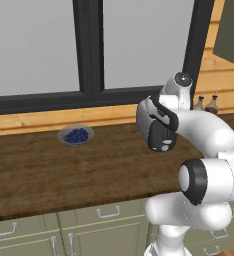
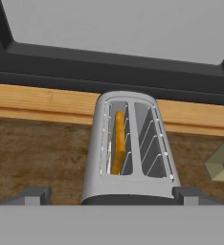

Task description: Start the toaster. Once the lever pops up, take the bread to the plate on the dining counter.

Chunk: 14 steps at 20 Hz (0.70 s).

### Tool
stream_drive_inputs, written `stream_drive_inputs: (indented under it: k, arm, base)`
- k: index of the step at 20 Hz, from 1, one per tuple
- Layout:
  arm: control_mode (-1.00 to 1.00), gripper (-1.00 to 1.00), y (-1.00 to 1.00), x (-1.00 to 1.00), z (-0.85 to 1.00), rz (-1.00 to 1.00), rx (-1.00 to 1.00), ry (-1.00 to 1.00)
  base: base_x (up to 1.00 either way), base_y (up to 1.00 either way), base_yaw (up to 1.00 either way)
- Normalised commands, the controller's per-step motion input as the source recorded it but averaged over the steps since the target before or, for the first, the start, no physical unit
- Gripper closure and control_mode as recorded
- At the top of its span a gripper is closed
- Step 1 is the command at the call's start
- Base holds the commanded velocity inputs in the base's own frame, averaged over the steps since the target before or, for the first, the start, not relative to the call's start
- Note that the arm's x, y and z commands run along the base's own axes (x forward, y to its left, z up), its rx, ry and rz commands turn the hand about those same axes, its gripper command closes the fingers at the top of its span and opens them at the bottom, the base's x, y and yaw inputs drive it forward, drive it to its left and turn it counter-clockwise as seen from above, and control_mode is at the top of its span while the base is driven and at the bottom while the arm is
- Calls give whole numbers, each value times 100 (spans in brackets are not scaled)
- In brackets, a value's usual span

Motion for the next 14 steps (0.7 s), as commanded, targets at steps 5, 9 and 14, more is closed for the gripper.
stream_drive_inputs:
  k: [5,9,14]
  arm:
    - [-100,-100,0,0,0,0,0,0]
    - [-100,-100,0,0,0,0,0,0]
    - [-100,-100,0,0,0,0,0,0]
  base:
    - [0,0,0]
    - [0,0,0]
    - [0,0,0]
